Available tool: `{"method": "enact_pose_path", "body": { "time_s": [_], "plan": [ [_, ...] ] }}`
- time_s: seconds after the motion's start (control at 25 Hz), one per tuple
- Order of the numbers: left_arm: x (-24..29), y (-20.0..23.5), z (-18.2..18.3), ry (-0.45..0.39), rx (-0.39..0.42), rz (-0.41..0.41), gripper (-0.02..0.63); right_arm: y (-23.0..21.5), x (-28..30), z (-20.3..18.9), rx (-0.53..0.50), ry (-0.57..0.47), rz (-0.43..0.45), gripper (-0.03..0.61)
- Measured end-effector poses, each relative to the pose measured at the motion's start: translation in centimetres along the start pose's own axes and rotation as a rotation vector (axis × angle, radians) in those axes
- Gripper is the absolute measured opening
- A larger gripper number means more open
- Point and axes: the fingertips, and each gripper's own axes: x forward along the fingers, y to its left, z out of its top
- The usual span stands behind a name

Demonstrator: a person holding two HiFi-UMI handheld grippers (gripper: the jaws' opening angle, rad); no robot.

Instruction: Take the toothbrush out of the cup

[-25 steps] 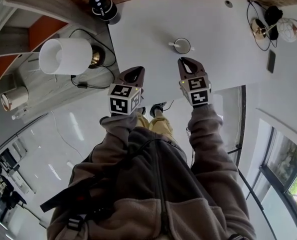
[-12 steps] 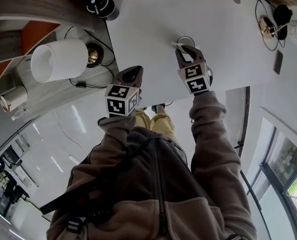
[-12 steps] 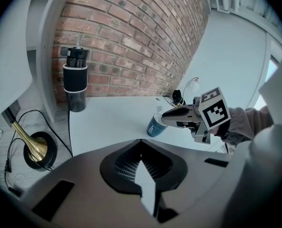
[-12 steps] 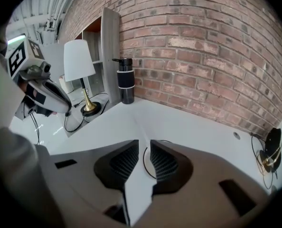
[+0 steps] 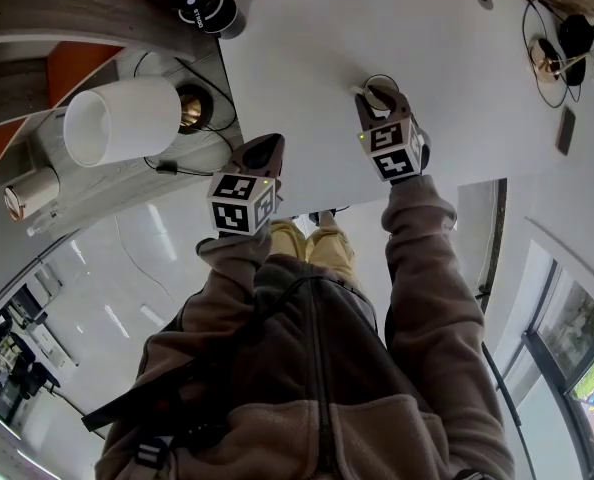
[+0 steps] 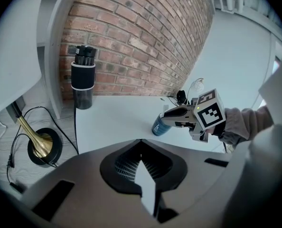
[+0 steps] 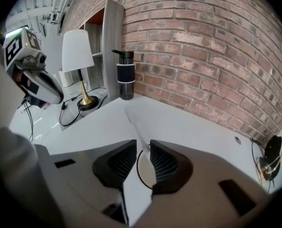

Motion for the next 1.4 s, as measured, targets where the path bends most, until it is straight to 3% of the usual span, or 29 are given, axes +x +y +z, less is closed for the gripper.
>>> {"method": "enact_pose_path", "body": {
  "time_s": [0.32,0.6,0.84,1.04,1.4],
  "plan": [
    [-0.2,0.0,-0.2,0.002,0.010,0.007,0.006,-0.4,0.1,0.0,-0.042,-0.001,-0.021,0.051],
    [-0.8,-0.7,2.1,-0.041,0.033,0.000,0.005,-2.0,-3.5,3.1,-0.049,-0.093,-0.105,0.048],
    [-1.4,-3.6,6.4,-0.136,0.074,-0.039,0.006,-3.8,-9.3,6.1,0.063,-0.175,-0.176,0.048],
    [-3.6,-6.3,10.9,-0.235,0.155,-0.036,0.005,-4.0,-15.1,8.8,0.167,-0.262,-0.226,0.046],
    [-10.4,-12.0,21.1,-0.475,0.274,-0.085,0.005,-4.4,-26.0,15.5,0.230,-0.470,-0.334,0.046]
  ]
}}
